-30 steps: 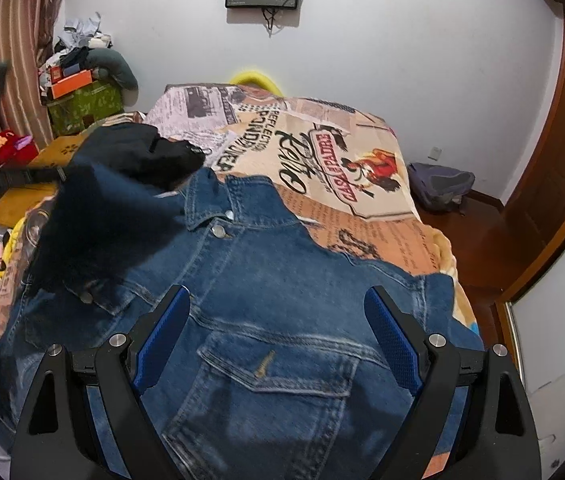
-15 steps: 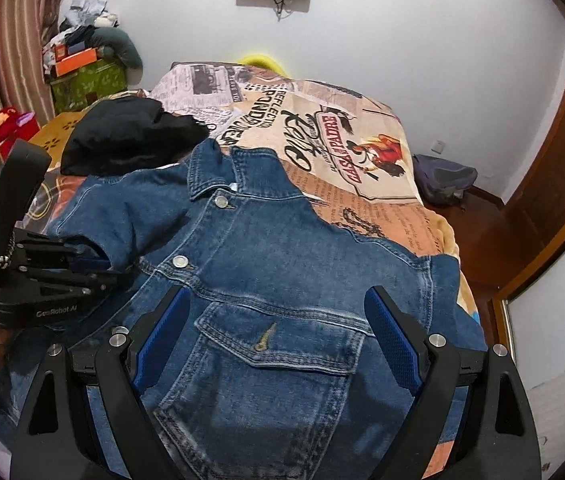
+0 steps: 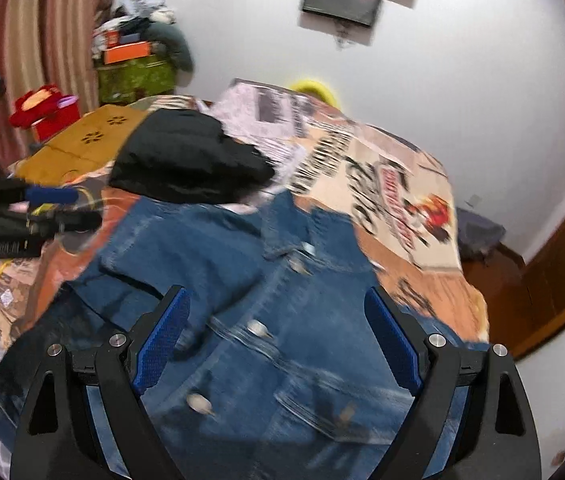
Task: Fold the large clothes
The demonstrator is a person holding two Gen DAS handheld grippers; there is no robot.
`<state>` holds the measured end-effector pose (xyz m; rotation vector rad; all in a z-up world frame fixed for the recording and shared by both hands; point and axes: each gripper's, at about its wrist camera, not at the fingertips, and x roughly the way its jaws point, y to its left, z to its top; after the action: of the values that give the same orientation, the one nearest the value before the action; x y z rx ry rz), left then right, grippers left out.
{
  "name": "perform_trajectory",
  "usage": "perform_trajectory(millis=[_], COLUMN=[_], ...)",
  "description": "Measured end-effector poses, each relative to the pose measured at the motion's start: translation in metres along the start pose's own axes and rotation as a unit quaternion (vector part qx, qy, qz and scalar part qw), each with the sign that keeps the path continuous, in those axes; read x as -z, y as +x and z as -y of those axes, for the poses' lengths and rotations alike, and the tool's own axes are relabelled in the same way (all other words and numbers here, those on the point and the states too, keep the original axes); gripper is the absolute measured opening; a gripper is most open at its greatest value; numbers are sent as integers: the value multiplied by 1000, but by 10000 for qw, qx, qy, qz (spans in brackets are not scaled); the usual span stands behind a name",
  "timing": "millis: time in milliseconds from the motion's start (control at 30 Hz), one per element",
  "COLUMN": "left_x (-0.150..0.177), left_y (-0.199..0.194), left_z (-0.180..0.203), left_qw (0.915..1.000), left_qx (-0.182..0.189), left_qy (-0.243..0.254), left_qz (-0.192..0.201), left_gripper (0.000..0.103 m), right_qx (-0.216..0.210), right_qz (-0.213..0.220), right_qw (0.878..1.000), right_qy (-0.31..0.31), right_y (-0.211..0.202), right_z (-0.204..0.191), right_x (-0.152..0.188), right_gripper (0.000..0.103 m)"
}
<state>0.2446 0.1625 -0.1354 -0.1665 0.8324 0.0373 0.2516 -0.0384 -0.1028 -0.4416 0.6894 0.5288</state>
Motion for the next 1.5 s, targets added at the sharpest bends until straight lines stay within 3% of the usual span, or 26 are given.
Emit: perform_trajectory(millis=[267, 433, 700, 833, 900, 967, 1067, 1233, 1500], left_x=[19, 38, 56, 61, 63, 65, 66, 63, 50], left_y=[-2, 5, 20, 27, 30, 33, 35, 34, 33], left_z=[-78, -99, -107, -108, -107, -105, -100, -89, -55], left_qw=[9971, 9955, 9948, 9945, 9943, 9942, 9941, 9947, 9965], left_qx=[-597, -749, -735, -690, -678, -652, -637, -626, -532], left_qy=[-466, -522, -514, -530, -540, -554, -531, -410, -88], left_qz=[-108, -262, -481, -575, -618, -650, -697, -699, -631], left_gripper=[60, 60, 60, 60, 60, 60, 60, 60, 60], right_qx=[-581, -904, -968, -855, -823, -867, -983, -945, -880], right_qz=[-349, -818, -1493, -1648, -1602, -1559, -1395, -921, -33], right_qw=[9931, 9824, 9640, 9606, 9629, 9650, 9701, 9823, 9960], right_qy=[-957, -1417, -1976, -2070, -2008, -1924, -1728, -1330, -155], right_y=[46, 83, 128, 141, 142, 141, 132, 105, 31], right_z=[-73, -113, -157, -162, -159, -154, -147, -127, -36], right_x=[-25, -25, -13, -6, -7, -8, -16, -33, -61], right_gripper=[87, 86, 84, 60, 49, 29, 16, 13, 12])
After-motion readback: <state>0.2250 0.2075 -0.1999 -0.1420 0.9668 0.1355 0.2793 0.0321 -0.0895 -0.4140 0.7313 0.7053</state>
